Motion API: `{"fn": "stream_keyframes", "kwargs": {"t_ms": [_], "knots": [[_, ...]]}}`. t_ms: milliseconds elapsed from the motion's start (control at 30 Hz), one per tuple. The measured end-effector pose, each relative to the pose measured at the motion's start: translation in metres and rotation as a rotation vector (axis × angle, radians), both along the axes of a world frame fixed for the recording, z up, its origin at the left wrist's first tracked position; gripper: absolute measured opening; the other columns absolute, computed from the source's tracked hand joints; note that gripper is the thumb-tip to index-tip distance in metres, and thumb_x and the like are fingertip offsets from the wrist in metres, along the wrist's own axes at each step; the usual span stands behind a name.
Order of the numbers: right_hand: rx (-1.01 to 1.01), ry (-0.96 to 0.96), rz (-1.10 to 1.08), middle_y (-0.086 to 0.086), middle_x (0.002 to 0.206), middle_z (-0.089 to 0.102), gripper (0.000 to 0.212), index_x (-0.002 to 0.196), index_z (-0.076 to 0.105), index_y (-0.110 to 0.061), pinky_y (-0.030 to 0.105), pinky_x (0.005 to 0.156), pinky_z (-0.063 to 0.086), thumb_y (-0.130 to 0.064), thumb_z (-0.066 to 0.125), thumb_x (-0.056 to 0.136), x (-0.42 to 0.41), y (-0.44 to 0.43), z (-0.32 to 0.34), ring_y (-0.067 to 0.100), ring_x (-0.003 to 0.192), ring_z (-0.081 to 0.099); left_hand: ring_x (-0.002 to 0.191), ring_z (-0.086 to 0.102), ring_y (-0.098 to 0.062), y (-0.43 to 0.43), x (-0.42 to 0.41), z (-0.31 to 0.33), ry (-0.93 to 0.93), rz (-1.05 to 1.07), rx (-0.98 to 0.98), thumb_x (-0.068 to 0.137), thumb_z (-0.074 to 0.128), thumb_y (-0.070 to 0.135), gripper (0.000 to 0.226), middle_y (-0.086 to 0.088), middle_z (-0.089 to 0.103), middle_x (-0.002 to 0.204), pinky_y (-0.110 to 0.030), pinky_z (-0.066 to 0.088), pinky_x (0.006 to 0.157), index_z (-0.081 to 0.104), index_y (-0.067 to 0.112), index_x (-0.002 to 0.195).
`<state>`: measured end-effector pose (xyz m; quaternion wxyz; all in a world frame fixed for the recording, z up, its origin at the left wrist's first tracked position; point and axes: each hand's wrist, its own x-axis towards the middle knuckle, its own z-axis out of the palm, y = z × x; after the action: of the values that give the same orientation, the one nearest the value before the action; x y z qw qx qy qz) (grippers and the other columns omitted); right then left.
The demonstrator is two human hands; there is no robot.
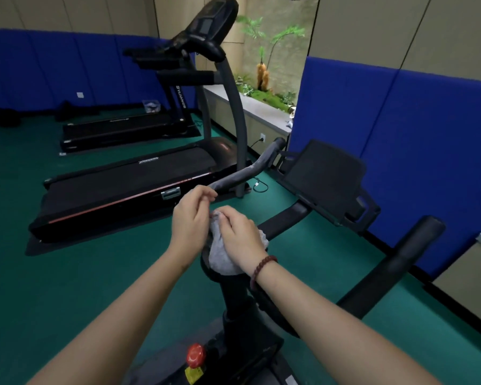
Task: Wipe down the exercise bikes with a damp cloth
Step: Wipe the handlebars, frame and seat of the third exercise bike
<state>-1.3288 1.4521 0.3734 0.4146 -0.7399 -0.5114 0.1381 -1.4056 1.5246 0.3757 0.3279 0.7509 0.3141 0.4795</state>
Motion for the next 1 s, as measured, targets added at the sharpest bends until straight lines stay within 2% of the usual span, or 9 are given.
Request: {"fn": "stream_keyframes", "kwargs": {"t_ms": [200, 333, 433, 500, 600, 700, 767, 833, 1000], "knots": [[0.081, 0.33, -0.219, 0.001, 0.104, 0.065, 0.023, 0.1, 0.058, -0.027, 0.03, 0.081, 0.044, -0.032, 0.035, 0.095, -0.023, 0.039, 0.008, 0.021, 0.095, 0.058, 0.085, 0.053, -0.017, 0.009, -0.023, 0.014, 0.111, -0.078, 0.19, 0.086, 0.037, 0.024, 0.027, 0.0, 0.059, 0.088, -0.028, 0.04, 0.075, 0.06, 0.011, 0.091], [0.207, 0.895, -0.286, -0.002, 0.094, 0.065, 0.017, 0.082, 0.061, -0.044, 0.039, 0.084, 0.052, -0.038, 0.046, 0.088, -0.024, 0.059, 0.004, 0.02, 0.089, 0.062, 0.102, 0.05, -0.016, 0.01, -0.023, 0.001, 0.243, -0.237, 0.189, 0.085, 0.025, 0.045, 0.051, 0.001, 0.056, 0.11, -0.027, 0.037, 0.089, 0.057, 0.018, 0.113], [0.257, 1.099, -0.161, 0.008, 0.106, 0.058, 0.028, 0.124, 0.045, -0.027, 0.031, 0.079, 0.049, -0.026, 0.038, 0.097, -0.018, 0.06, 0.005, 0.022, 0.094, 0.058, 0.11, 0.046, -0.011, 0.02, -0.02, -0.008, 0.285, -0.265, 0.144, 0.085, 0.02, 0.054, 0.058, 0.004, 0.052, 0.121, -0.024, 0.034, 0.092, 0.047, 0.029, 0.129], [0.234, 1.187, -0.076, 0.009, 0.11, 0.056, 0.033, 0.132, 0.036, -0.022, 0.034, 0.084, 0.049, -0.026, 0.034, 0.1, -0.01, 0.055, 0.009, 0.02, 0.094, 0.058, 0.111, 0.045, -0.009, 0.028, -0.016, -0.012, 0.353, -0.282, 0.132, 0.082, 0.029, 0.056, 0.056, 0.006, 0.049, 0.121, -0.027, 0.038, 0.091, 0.038, 0.038, 0.134], [0.306, 1.119, -0.116, 0.013, 0.119, 0.049, 0.036, 0.136, 0.035, -0.009, 0.027, 0.088, 0.042, -0.015, 0.032, 0.1, 0.019, 0.045, 0.018, 0.02, 0.11, 0.049, 0.112, 0.05, -0.017, 0.038, -0.011, -0.025, 0.484, -0.287, 0.167, 0.081, 0.053, 0.039, 0.055, 0.001, 0.05, 0.117, -0.029, 0.041, 0.092, 0.044, 0.03, 0.134], [0.376, 0.873, -0.294, 0.02, 0.129, 0.05, 0.034, 0.13, 0.04, -0.005, 0.029, 0.099, 0.036, -0.006, 0.032, 0.097, 0.054, 0.039, 0.029, 0.026, 0.122, 0.047, 0.104, 0.047, -0.02, 0.049, -0.015, -0.032, 0.547, -0.236, 0.293, 0.086, 0.052, 0.037, 0.036, 0.003, 0.054, 0.112, -0.032, 0.041, 0.084, 0.057, 0.033, 0.121], [0.363, 0.774, -0.336, 0.021, 0.123, 0.055, 0.031, 0.124, 0.043, -0.007, 0.031, 0.094, 0.039, -0.005, 0.033, 0.095, 0.068, 0.039, 0.026, 0.027, 0.111, 0.054, 0.102, 0.042, -0.02, 0.055, -0.017, -0.036, 0.618, -0.166, 0.539, 0.082, 0.042, 0.042, 0.036, 0.002, 0.058, 0.111, -0.034, 0.039, 0.078, 0.063, 0.037, 0.111], [0.342, 0.712, -0.342, 0.018, 0.111, 0.06, 0.026, 0.117, 0.044, -0.011, 0.03, 0.086, 0.043, -0.005, 0.033, 0.095, 0.074, 0.04, 0.019, 0.022, 0.097, 0.056, 0.105, 0.044, -0.021, 0.057, -0.014, -0.044, 0.612, -0.243, 0.613, 0.079, 0.041, 0.033, 0.035, -0.003, 0.061, 0.112, -0.039, 0.045, 0.075, 0.067, 0.035, 0.103], [0.371, 0.62, -0.323, 0.01, 0.087, 0.062, 0.019, 0.106, 0.043, -0.016, 0.022, 0.066, 0.044, -0.006, 0.03, 0.097, 0.079, 0.051, -0.002, 0.018, 0.07, 0.058, 0.108, 0.045, -0.015, 0.057, -0.011, -0.055, 0.449, -0.51, 0.388, 0.083, 0.039, 0.018, 0.033, -0.004, 0.059, 0.116, -0.039, 0.043, 0.088, 0.066, 0.024, 0.102]]}}
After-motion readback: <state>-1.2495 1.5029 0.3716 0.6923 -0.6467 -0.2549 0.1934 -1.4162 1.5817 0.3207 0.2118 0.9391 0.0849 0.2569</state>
